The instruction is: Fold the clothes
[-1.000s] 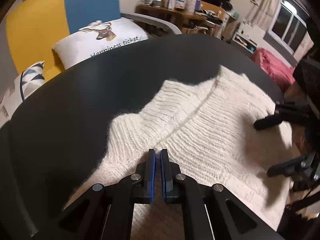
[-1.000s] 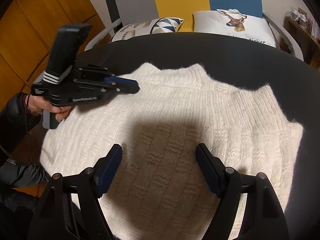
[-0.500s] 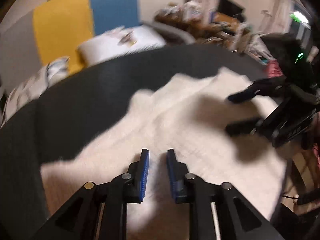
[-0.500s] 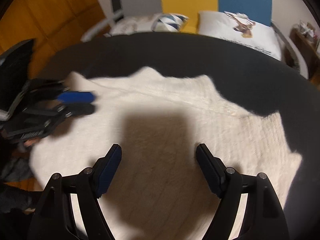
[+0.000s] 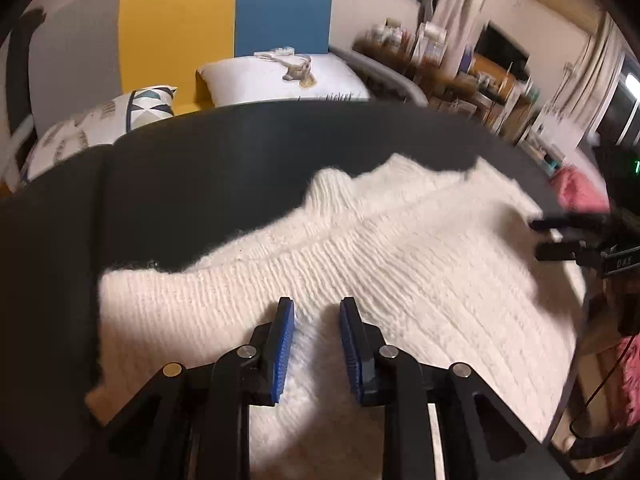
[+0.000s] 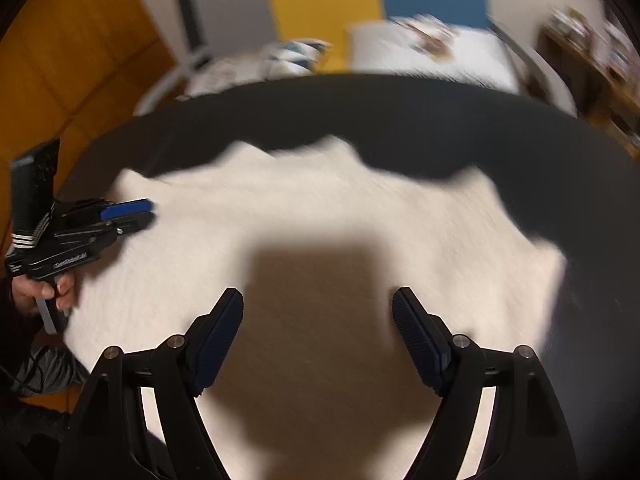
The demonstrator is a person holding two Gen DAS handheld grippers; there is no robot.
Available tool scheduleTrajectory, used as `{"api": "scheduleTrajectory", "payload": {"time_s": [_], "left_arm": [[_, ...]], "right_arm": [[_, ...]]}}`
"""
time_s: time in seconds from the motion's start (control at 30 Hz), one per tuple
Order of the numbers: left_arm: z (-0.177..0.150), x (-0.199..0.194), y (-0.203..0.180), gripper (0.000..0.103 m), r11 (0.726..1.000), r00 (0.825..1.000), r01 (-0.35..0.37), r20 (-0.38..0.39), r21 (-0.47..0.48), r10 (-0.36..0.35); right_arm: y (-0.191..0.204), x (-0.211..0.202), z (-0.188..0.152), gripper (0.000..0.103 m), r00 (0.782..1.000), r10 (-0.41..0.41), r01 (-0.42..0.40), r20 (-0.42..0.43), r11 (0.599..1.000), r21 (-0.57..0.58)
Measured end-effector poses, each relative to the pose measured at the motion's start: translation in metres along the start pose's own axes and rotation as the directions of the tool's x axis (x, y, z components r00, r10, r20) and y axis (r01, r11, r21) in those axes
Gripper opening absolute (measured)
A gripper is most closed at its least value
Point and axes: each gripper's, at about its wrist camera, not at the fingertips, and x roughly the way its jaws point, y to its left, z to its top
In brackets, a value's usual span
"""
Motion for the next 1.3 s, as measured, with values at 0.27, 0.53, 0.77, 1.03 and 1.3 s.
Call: {"api": "scheduleTrajectory", "payload": {"time_s": [0.27, 0.53, 0.77, 1.03, 1.3], "left_arm": [[0.013, -0.010, -0.036, 0.020, 0.998, 0.998, 0.054, 0.009, 0.035, -0.054], [0.016, -0.035, -0.148, 0.022, 0.938, 0.947, 0.312, 0.031, 0.151, -0.320], [0.005, 0.008, -0.226, 0.022, 0.881, 0.908, 0.418, -0.087, 0.224, -0.409], [0.004, 0.024, -0.249, 0.022, 0.816, 0.867, 0.498, -0.160, 0.293, -0.472], [-0.022, 0.050, -0.262, 0.022, 0.782, 0.843, 0.534, -0.269, 0.320, -0.466]], "right_arm": [[-0.067, -0.100, -0.088, 0.082, 0.965, 0.252, -0.260, 0.067, 0.954, 0.151], [-0.094, -0.100, -0.117, 0.085, 0.933, 0.359, -0.358, -0.014, 0.932, 0.046], [-0.115, -0.057, -0.075, 0.085, 0.855, 0.509, -0.512, -0.095, 0.859, -0.012], [-0.113, -0.030, -0.066, 0.085, 0.739, 0.642, -0.660, -0.204, 0.751, -0.028], [-0.101, -0.007, -0.055, 0.088, 0.576, 0.729, -0.780, -0.370, 0.625, 0.018]]}}
